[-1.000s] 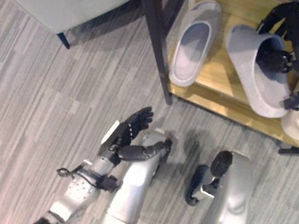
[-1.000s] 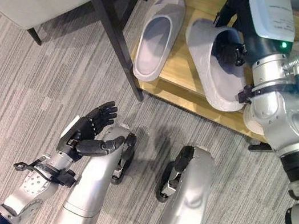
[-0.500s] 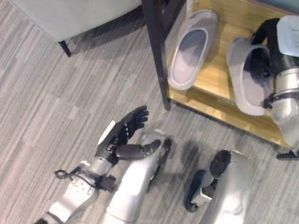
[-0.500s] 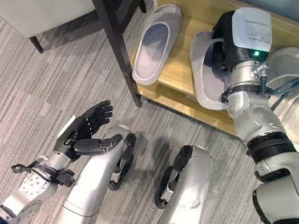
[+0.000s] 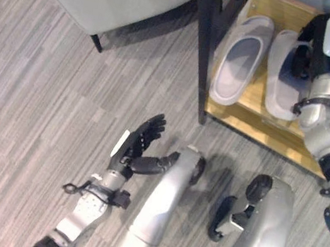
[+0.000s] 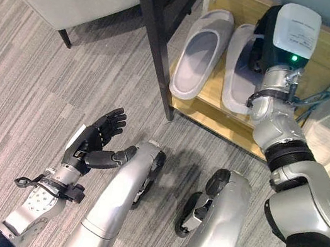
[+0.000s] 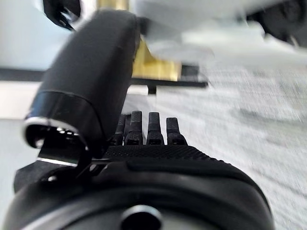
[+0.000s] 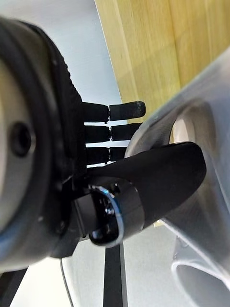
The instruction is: Arrange the slippers neatly on the shoe rack.
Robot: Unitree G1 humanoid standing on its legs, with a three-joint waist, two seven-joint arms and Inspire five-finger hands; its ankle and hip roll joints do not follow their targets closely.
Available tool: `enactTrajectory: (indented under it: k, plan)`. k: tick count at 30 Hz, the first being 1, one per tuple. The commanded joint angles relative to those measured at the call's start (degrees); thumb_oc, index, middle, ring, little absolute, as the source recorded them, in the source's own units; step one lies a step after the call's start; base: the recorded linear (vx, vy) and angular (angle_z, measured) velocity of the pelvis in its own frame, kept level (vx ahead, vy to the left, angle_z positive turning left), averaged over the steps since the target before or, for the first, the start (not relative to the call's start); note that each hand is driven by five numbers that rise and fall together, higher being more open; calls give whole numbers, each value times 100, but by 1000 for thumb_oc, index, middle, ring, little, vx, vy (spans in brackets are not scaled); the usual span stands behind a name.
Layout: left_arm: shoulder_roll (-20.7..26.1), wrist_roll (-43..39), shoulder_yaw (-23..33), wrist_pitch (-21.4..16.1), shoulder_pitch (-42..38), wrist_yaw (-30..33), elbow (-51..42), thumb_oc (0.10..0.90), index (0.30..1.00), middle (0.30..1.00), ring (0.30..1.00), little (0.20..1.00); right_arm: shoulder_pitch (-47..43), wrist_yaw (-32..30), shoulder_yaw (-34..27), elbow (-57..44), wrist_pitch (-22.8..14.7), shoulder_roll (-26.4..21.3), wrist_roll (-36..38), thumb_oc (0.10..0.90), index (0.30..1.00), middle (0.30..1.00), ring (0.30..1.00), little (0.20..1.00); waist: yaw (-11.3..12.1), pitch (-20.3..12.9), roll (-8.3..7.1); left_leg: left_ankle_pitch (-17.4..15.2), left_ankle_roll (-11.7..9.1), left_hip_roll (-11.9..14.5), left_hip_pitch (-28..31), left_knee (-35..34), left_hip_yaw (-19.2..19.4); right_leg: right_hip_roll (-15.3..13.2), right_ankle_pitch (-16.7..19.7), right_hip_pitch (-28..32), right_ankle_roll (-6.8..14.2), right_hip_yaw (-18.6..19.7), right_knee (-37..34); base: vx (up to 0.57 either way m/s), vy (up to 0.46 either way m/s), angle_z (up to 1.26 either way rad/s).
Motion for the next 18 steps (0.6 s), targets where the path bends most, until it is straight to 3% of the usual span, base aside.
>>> enactTrajectory:
  k: [1,10,18]
  plan:
    - [570,75,-20,-117,345,291,-305,800,900,900,900,900,-1439,-386,82,71,-205,243,-37,800,900,900,900,900,377,-82,-11,-884,-155,177,-108,171,-486,142,-21,90,-323,439,490,0,0,0]
    - [529,124,23,-58,368,369,-286,800,900,900,900,900,-1357,-382,7,-145,-268,413,143,800,900,900,900,900,284,-82,-83,-961,-181,252,-108,338,-419,200,-37,41,-328,510,671,3,2,2]
    - [519,199,244,61,523,377,-292,800,900,900,900,900,-741,-312,-517,-1308,-224,395,-31,800,900,900,900,900,137,-82,-184,-987,-200,319,-108,413,-394,298,-25,-51,-325,524,761,-1,5,-7]
